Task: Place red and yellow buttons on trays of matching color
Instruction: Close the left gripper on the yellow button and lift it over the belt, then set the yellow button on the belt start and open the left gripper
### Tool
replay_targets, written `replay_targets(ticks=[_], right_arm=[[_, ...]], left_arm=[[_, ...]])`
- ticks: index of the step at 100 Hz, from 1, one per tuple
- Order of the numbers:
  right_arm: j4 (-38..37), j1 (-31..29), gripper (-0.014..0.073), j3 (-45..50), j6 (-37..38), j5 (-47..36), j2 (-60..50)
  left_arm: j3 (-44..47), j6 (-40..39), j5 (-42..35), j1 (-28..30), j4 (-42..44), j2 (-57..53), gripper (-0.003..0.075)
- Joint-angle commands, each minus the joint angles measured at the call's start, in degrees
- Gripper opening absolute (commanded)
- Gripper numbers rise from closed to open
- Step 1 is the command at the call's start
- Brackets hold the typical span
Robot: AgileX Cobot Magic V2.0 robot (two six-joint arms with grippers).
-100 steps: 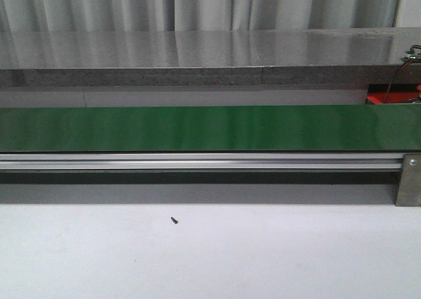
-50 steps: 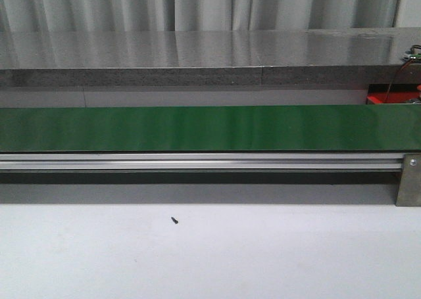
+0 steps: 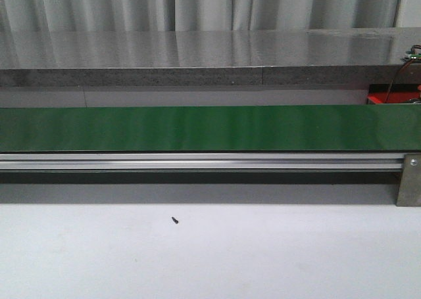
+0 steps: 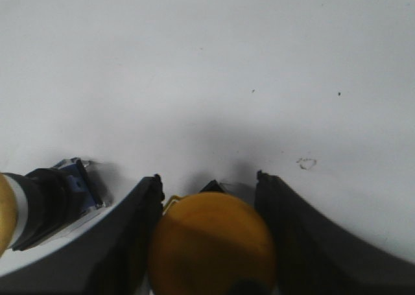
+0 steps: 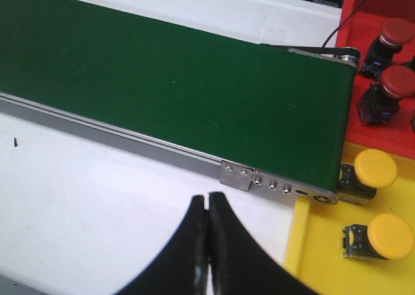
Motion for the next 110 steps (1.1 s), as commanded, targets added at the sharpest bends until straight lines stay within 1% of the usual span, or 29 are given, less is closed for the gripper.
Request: replay_targets(ticks=[1, 16, 29, 49, 59, 72, 93, 110], right_arm=[[1.0, -0.1, -0.0068, -1.5, -0.5, -3.4, -0.6], [1.0, -0.1, -0.0068, -1.5, -0.5, -3.4, -0.6], [1.0, -0.1, -0.0068, -1.5, -0.5, -3.4, -0.6], [1.0, -0.1, -0.0068, -1.5, -0.5, -3.4, -0.6], [1.0, -0.1, -0.0068, -1.5, -0.5, -3.4, -0.6], [1.0, -0.1, -0.0068, -1.5, -0.5, -3.3, -0.6], [1.0, -0.1, -0.0068, -1.5, -0.5, -3.3, -0.6], [1.0, -0.1, -0.0068, -1.5, -0.5, -3.1, -0.6]], left_arm=[[-2.2, -0.5, -1.0, 0.0, 0.4, -3.9, 0.0187], [-3.4, -0.5, 1.5, 0.0, 0.4, -5.4, 0.0156], [-4.3, -0.5, 4.2, 0.0, -0.2, -8.9, 0.0156], [-4.2, -0.5, 10.7, 0.0, -5.0, -15.8, 0.0156], [-3.2, -0.5, 12.6, -0.7, -5.6, -18.8, 0.0156], [0.1, -0.5, 13.4, -2.4, -5.5, -23.0, 0.0156], [9.5, -0.5, 10.4, -4.7, -4.9, -29.2, 0.0156], [15.7, -0.5, 8.9, -5.8, -4.5, -31.0, 0.0156]])
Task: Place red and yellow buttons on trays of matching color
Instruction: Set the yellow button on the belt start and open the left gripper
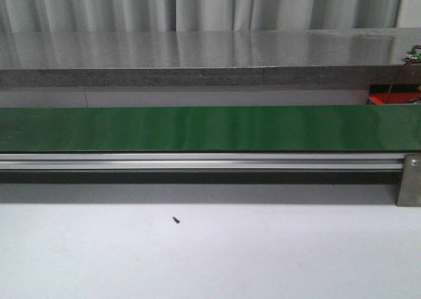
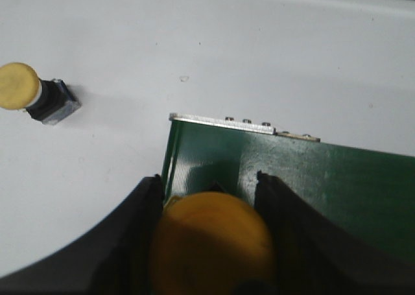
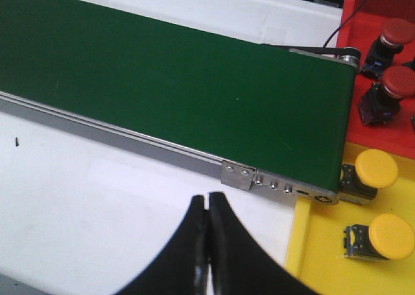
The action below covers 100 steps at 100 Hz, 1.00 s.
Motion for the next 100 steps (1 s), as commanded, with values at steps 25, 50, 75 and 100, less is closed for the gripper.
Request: replay_targets(ticks=[25, 50, 75, 100], right_arm=[[1.0, -0.1, -0.0068, -1.5, -0.5, -2.9, -0.6], [1.0, -0.1, -0.0068, -1.5, -0.5, -2.9, -0.6], [1.0, -0.1, -0.0068, -1.5, -0.5, -2.9, -0.6], [1.0, -0.1, -0.0068, -1.5, -0.5, -2.9, -0.6]], left_arm=[[8.0, -0.5, -8.2, -1.4, 1.7, -3.8, 0.0156], [10.0, -0.5, -10.9, -1.7, 2.6, -3.8, 0.0156], [10.0, -0.2, -11.2, -1.7, 2.6, -3.8, 0.0285], [10.0, -0.2, -11.1, -1.9, 2.5, -3.8, 0.06]])
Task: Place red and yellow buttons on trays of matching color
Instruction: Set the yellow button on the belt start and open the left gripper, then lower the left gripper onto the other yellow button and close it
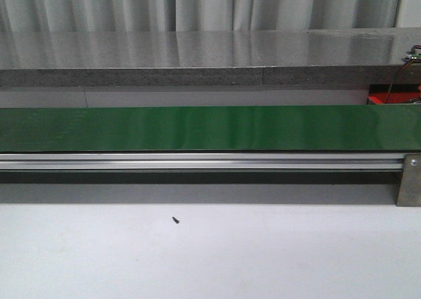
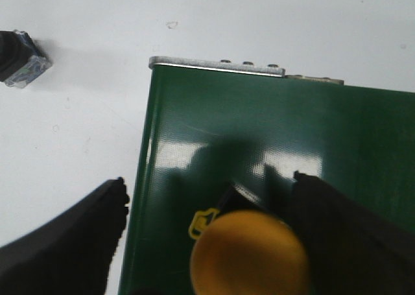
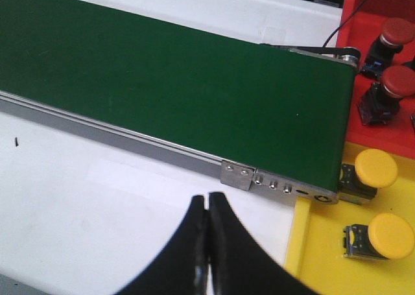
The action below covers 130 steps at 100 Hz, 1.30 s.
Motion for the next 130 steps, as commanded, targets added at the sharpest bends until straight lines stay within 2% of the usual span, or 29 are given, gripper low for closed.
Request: replay_targets(ticks=[1, 38, 69, 93, 112, 130], right_arm=[[1.0, -0.1, -0.0068, -1.5, -0.5, -2.9, -0.6], [1.0, -0.1, -0.0068, -1.5, -0.5, -3.1, -0.6], [1.0, -0.1, -0.0068, -1.5, -0.5, -3.3, -0.6], [1.0, -0.1, -0.0068, -1.5, -0.5, -2.8, -0.6], [1.0, -0.1, -0.0068, -1.5, -0.5, -2.8, -0.6], [1.0, -0.1, -0.0068, -1.5, -0.5, -2.9, -0.6]], left_arm=[[-1.4, -0.2, -2.6, -0.5, -0.1, -3.5, 0.0601], [-1.8, -0.2, -4.2, -1.9, -4.3, -7.5, 0.0601], [-7.4, -0.2, -5.0, -1.4, -5.3, -8.0, 0.0601], [-10.7, -0.2, -7.4, 2.9, -5.1, -5.5, 0.06], [-14.3, -0.5, -8.0, 5.7, 2.8, -0.6, 0.06], [-18.0, -1.1, -9.2, 8.0, 3.2, 4.7, 0.06]])
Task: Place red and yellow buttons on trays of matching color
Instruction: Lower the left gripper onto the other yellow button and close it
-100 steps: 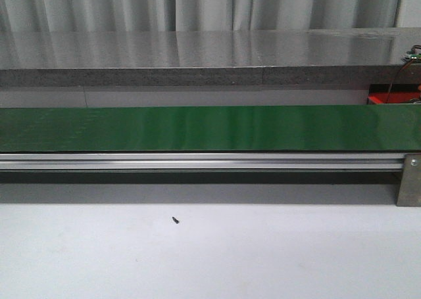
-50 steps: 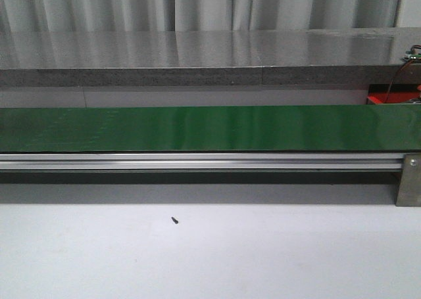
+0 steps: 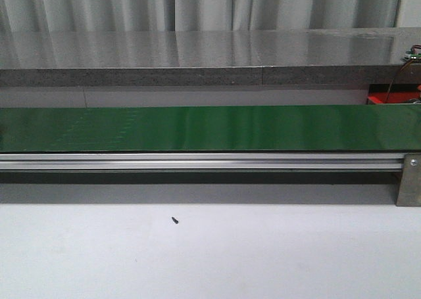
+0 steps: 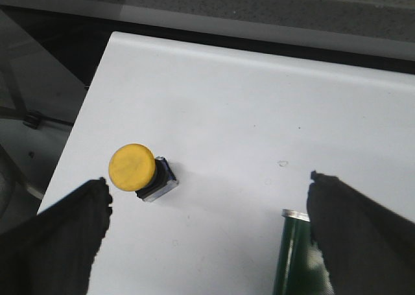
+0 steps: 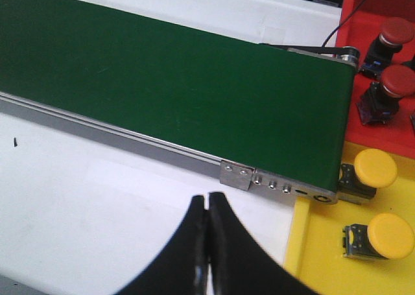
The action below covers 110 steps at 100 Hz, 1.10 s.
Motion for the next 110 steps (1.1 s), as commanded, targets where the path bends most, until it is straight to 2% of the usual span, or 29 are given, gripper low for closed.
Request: replay_targets(ticks=[1, 34, 110], right_arm=[[1.0, -0.1, -0.0068, -1.5, -0.5, -2.9, -0.6], [1.0, -0.1, -0.0068, -1.5, -0.5, -2.9, -0.6], [1.0, -0.1, -0.0068, -1.5, -0.5, -2.9, -0.6]], left_arm=[[-3.6, -1.1, -4.2, 0.8, 0.6, -0.4, 0.06], [-8.2, -6.7, -6.1, 4.5, 7.3, 6.7, 0.06], [-10.3, -6.7, -11.8, 5.9, 3.3, 16.7, 0.06]])
